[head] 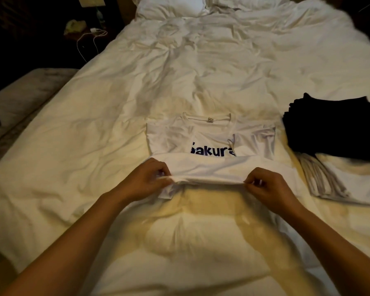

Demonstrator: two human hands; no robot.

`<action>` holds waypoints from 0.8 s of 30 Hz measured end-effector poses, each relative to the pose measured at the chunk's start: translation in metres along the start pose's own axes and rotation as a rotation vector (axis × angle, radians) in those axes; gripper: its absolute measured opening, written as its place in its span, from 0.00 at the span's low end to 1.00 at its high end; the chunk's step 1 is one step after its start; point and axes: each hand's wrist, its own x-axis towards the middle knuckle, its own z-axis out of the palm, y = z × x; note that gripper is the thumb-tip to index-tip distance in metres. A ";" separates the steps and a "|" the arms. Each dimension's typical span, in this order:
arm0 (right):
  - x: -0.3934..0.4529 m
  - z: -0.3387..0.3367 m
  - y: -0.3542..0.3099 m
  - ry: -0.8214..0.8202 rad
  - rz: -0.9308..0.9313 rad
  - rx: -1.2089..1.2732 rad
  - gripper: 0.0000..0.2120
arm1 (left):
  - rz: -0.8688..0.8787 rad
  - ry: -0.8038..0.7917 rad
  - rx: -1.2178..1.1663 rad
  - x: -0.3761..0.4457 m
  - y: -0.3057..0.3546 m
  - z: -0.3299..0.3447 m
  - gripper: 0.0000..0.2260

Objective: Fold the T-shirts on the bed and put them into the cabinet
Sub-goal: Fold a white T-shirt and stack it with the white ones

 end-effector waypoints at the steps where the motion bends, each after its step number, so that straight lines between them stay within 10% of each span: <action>1: 0.001 -0.003 -0.003 -0.020 0.015 -0.006 0.07 | -0.040 0.002 -0.099 0.000 0.006 -0.004 0.09; 12: 0.035 -0.025 -0.038 -0.026 0.248 0.309 0.06 | -0.450 -0.011 -0.548 0.026 0.028 -0.030 0.06; 15: 0.062 -0.023 -0.028 -0.082 0.290 0.110 0.05 | -0.483 0.102 -0.362 0.047 0.017 -0.024 0.07; 19: 0.065 0.001 -0.004 0.035 0.145 -0.395 0.11 | -0.347 0.083 0.451 0.059 0.004 -0.002 0.06; 24: 0.023 0.037 -0.012 0.417 -0.087 -0.332 0.10 | 0.008 0.314 0.404 0.048 0.041 0.053 0.06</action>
